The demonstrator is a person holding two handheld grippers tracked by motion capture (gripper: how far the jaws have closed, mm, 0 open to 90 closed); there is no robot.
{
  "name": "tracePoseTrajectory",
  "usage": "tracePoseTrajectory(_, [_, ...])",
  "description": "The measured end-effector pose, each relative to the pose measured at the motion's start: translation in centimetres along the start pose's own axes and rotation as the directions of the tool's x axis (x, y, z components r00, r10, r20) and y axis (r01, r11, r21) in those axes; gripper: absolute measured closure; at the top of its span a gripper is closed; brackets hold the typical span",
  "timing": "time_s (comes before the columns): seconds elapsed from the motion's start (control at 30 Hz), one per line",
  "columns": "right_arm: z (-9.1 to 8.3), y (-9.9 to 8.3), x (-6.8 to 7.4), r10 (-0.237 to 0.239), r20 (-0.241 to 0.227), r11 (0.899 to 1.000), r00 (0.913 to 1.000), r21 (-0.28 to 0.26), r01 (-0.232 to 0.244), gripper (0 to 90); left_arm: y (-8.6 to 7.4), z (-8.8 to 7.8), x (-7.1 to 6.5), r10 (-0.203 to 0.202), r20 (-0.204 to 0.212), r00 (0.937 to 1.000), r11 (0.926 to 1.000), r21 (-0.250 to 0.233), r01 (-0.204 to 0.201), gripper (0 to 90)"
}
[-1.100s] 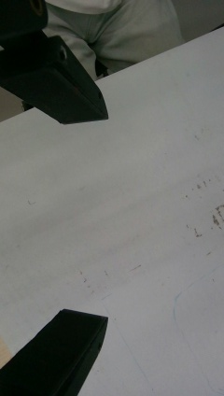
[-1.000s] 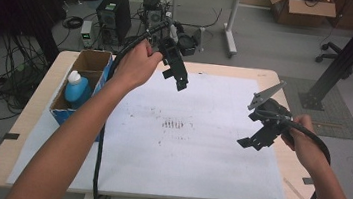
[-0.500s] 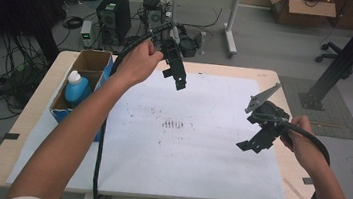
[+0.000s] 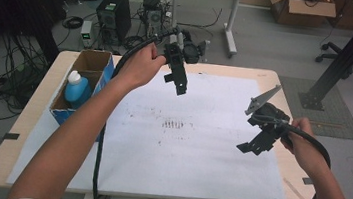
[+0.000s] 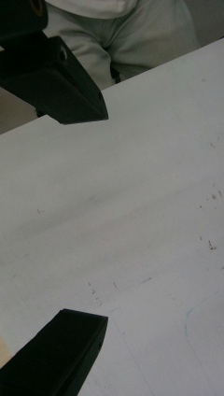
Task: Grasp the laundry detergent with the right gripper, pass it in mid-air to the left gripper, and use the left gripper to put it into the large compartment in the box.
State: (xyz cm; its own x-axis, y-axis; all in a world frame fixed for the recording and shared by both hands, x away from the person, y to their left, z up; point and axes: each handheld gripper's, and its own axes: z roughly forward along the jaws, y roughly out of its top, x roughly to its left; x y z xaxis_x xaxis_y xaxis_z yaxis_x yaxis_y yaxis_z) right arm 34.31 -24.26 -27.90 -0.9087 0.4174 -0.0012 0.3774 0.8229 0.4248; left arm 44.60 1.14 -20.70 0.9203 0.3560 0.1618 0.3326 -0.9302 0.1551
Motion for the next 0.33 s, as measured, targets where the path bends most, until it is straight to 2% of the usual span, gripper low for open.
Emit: tracePoseTrajectory(0.33, [0.3, -0.02, 0.14, -0.002, -0.008, 1.0, 1.0, 0.004, 0.002, 3.1, -0.12, 0.08, 0.08, -0.01, 0.013, 0.9999, 0.9999, 0.008, 0.009, 4.4])
